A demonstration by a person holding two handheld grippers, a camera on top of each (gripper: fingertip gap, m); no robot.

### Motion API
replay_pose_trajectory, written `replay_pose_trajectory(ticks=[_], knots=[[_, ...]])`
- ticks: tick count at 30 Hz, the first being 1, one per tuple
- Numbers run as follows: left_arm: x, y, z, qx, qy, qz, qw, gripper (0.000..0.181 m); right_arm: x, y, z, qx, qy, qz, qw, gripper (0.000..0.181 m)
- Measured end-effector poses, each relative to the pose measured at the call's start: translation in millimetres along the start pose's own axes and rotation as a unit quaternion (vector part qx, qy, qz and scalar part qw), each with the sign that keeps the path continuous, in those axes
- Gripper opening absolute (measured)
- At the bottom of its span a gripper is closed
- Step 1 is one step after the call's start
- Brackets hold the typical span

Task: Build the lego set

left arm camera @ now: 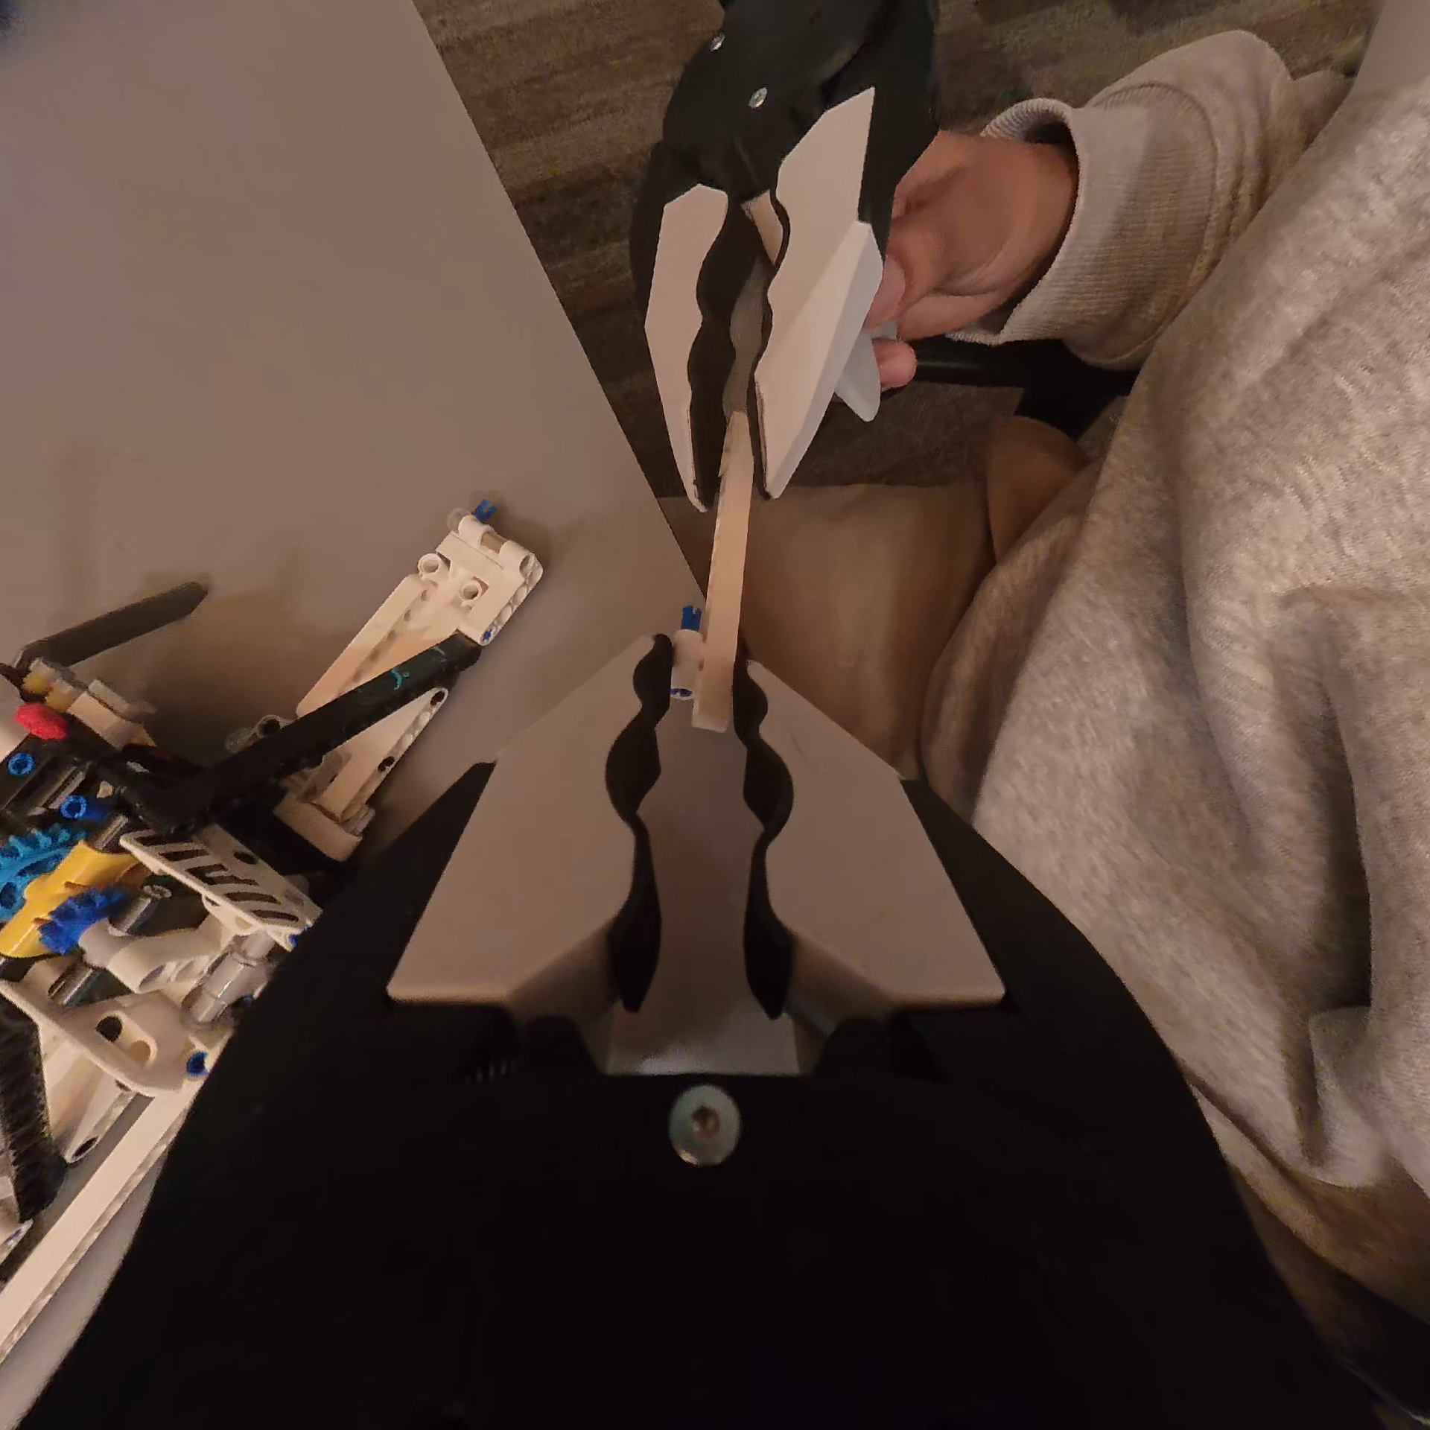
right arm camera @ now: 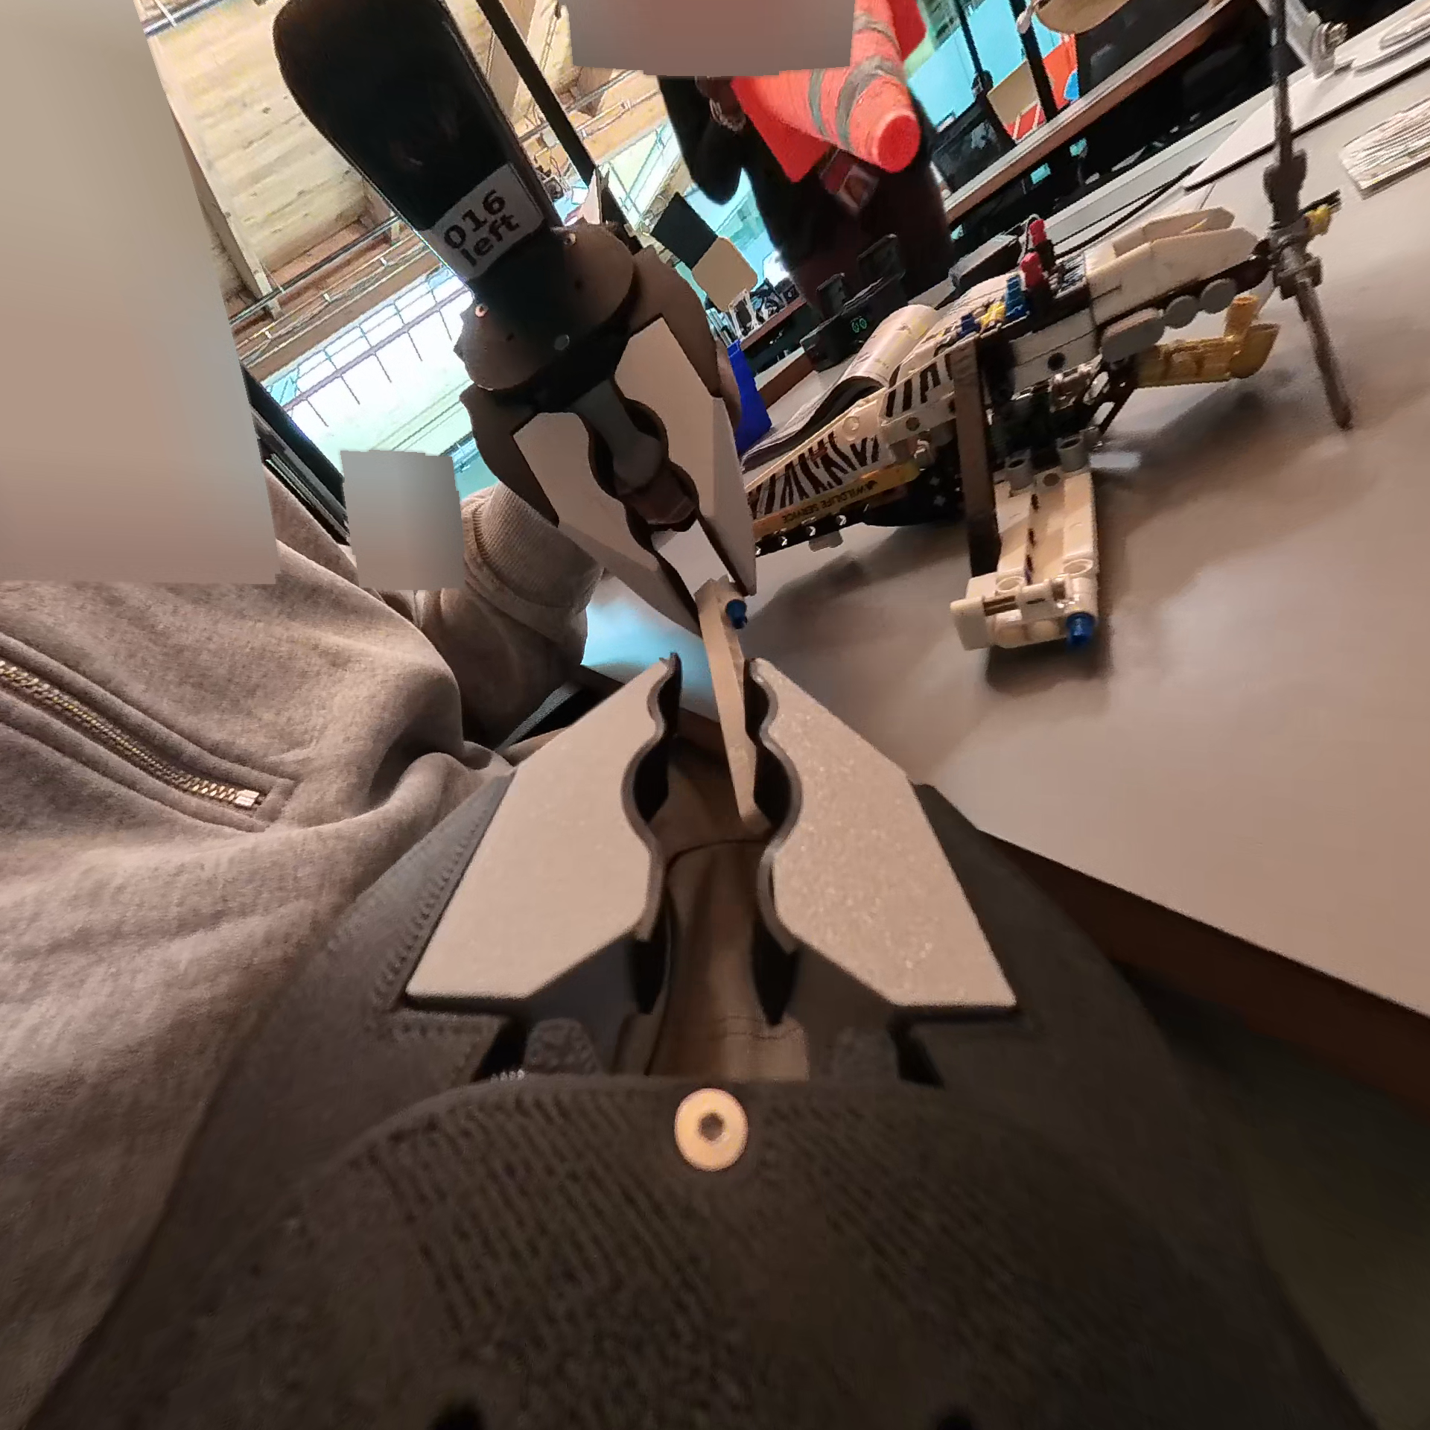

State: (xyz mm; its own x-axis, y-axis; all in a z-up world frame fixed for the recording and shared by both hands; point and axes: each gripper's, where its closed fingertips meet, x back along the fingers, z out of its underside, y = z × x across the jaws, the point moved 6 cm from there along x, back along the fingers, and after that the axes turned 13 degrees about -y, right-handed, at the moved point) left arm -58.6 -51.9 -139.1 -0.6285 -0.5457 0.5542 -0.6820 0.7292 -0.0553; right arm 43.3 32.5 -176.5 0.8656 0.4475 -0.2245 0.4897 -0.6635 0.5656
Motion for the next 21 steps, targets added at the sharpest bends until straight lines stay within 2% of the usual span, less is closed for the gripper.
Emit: replay_pose_trajectory(ticks=[6,9,12,16,21], knots=[[0.6,-3.4,-1.4,-0.004,-0.012,0.006,1.0,0.014,-3.9,-0.1,5.2,-0.006,0.015,-0.004,1.0,0.011],[0.8,-5.4,-1.7,-0.007,-0.015,0.01,1.0,0.013,-3.1,-0.2,6.5,-0.016,0.016,-0.011,1.0,0.0],[1.4,-6.2,-2.8,-0.012,-0.018,0.009,1.0,0.014,-2.7,-0.7,6.3,-0.027,0.01,-0.017,0.999,0.0],[1.9,-5.7,-2.9,-0.012,-0.019,0.007,1.0,0.014,-1.9,-1.5,3.8,-0.038,-0.007,-0.023,0.999,0.013],[3.7,-4.9,-3.8,-0.014,-0.03,0.002,0.999,0.014,-2.4,-1.4,9.1,-0.023,0.013,-0.025,0.999,0.021]])
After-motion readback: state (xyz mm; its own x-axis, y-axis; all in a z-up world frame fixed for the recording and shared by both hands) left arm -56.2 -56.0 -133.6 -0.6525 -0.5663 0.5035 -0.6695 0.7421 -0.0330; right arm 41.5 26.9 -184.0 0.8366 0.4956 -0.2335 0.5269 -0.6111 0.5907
